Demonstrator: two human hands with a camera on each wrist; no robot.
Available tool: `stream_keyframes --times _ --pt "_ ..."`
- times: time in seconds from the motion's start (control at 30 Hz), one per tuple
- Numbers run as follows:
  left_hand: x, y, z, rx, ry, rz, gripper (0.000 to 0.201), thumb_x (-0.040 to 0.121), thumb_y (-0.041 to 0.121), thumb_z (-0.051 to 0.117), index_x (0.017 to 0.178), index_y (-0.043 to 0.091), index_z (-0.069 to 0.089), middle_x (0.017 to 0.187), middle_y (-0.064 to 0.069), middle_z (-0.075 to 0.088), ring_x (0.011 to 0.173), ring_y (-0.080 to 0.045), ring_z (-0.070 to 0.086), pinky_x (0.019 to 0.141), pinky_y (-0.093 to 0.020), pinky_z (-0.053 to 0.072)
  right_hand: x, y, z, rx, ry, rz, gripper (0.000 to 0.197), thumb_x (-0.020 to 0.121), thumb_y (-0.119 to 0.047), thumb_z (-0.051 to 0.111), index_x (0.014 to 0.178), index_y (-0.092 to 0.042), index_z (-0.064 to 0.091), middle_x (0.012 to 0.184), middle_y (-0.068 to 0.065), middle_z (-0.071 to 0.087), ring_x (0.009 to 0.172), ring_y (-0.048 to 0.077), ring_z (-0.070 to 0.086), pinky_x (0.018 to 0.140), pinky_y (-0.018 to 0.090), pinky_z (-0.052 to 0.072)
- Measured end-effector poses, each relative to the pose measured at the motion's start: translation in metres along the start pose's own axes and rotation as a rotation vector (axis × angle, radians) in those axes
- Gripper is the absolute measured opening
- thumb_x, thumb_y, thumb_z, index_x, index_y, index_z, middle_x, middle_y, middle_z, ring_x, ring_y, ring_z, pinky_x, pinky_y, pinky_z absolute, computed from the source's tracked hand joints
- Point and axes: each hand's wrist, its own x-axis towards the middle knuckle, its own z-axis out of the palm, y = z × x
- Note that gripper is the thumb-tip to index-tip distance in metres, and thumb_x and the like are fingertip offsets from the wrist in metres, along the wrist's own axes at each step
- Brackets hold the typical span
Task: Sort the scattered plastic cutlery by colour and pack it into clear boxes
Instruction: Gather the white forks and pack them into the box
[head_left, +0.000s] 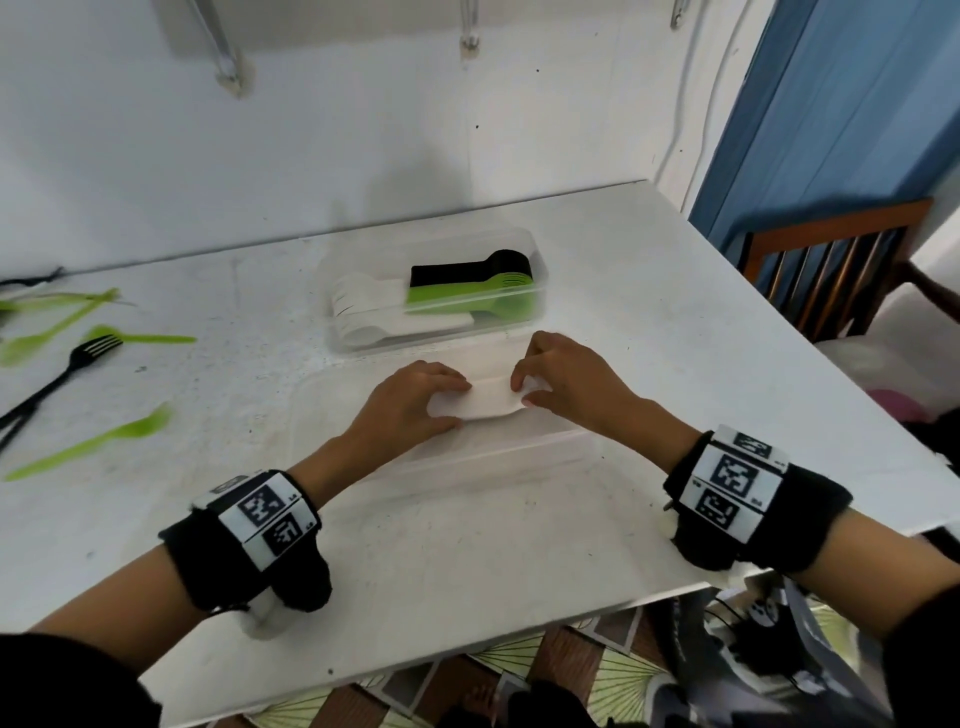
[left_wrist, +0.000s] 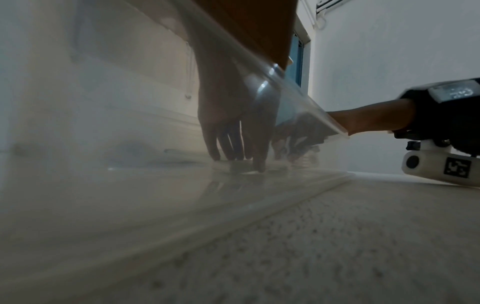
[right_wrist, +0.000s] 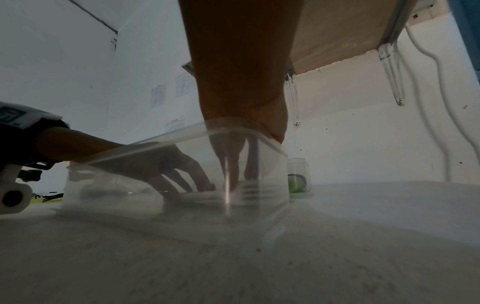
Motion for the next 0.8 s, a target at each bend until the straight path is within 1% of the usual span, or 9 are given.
stream_keyframes --times 0.1,0.23,0.37,0.43,0.53,0.57,0.63,0.73,0.8 --pt "0.003 -0.002 -0.001 -0.014 -0.003 -0.018 0.041 0.075 0.021 0.076 0.115 0.016 0.067 0.122 0.000 0.062 0.113 -0.018 0.054 0.091 -0.025 0.038 0.000 0.000 0.002 -0.019 0.022 -0.014 0.018 0.085 -0.019 0.065 0.102 -0.019 0.069 0.100 0.004 0.050 0.100 0.019 0.047 0.070 0.024 0.033" --pt "0.004 0.001 -0.003 0.019 -0.019 0.009 0.038 0.077 0.021 0.074 0.114 0.015 0.068 0.122 0.000 0.062 0.113 -0.018 0.053 0.089 -0.025 0.037 0.000 0.001 0.004 -0.043 0.047 -0.027 0.016 0.083 -0.021 0.065 0.098 -0.022 0.070 0.101 0.003 0.053 0.099 0.019 0.048 0.068 0.023 0.031" --pt "0.003 -0.001 -0.004 0.055 -0.049 0.040 0.039 0.080 0.023 0.072 0.117 0.014 0.066 0.123 -0.002 0.061 0.113 -0.017 0.052 0.086 -0.017 0.033 0.001 0.002 0.003 -0.045 0.035 -0.031 0.016 0.083 -0.021 0.064 0.099 -0.022 0.069 0.101 0.003 0.052 0.100 0.018 0.048 0.068 0.022 0.030" --pt "0.004 -0.001 -0.007 0.058 -0.085 0.048 0.039 0.081 0.021 0.071 0.119 0.013 0.064 0.124 -0.003 0.059 0.114 -0.017 0.052 0.088 -0.016 0.033 0.002 0.003 0.002 -0.040 0.002 -0.035 0.018 0.084 -0.018 0.063 0.101 -0.020 0.068 0.103 0.003 0.050 0.102 0.018 0.047 0.070 0.023 0.034" --pt "0.005 0.000 -0.011 0.055 -0.135 0.050 0.042 0.082 0.018 0.071 0.122 0.011 0.062 0.126 -0.005 0.057 0.114 -0.018 0.052 0.091 -0.017 0.035 0.004 0.001 0.000 -0.032 -0.055 -0.039 0.023 0.086 -0.015 0.061 0.109 -0.017 0.065 0.107 0.006 0.048 0.109 0.020 0.044 0.082 0.027 0.041" --pt "0.004 -0.001 -0.012 0.044 -0.124 0.044 0.043 0.082 0.017 0.071 0.123 0.011 0.061 0.125 -0.005 0.058 0.111 -0.017 0.053 0.090 -0.017 0.037 0.004 -0.001 -0.002 -0.022 -0.060 -0.043 0.025 0.086 -0.015 0.061 0.111 -0.016 0.063 0.107 0.006 0.047 0.110 0.020 0.044 0.084 0.028 0.041" --pt "0.000 -0.001 -0.015 -0.006 -0.057 0.028 0.041 0.081 0.015 0.071 0.121 0.012 0.062 0.119 -0.004 0.060 0.102 -0.016 0.057 0.083 -0.019 0.043 0.006 -0.007 -0.007 0.020 -0.036 -0.072 0.027 0.087 -0.015 0.060 0.114 -0.014 0.062 0.103 0.004 0.046 0.110 0.021 0.046 0.084 0.027 0.039" --pt "-0.012 0.000 -0.025 -0.124 0.095 0.011 0.031 0.081 0.009 0.071 0.112 0.010 0.066 0.107 -0.004 0.064 0.092 -0.013 0.060 0.079 -0.025 0.051 0.013 -0.024 -0.013 0.083 0.030 -0.157 0.027 0.087 -0.015 0.061 0.114 -0.012 0.063 0.108 0.007 0.054 0.104 0.020 0.053 0.076 0.024 0.037" --pt "-0.024 -0.001 -0.035 -0.204 0.194 -0.034 0.023 0.082 0.005 0.069 0.105 0.006 0.067 0.102 -0.006 0.066 0.088 -0.013 0.062 0.079 -0.023 0.053 0.021 -0.041 -0.013 0.140 0.070 -0.227 0.027 0.086 -0.014 0.062 0.113 -0.010 0.063 0.106 0.009 0.059 0.098 0.020 0.056 0.076 0.024 0.039"
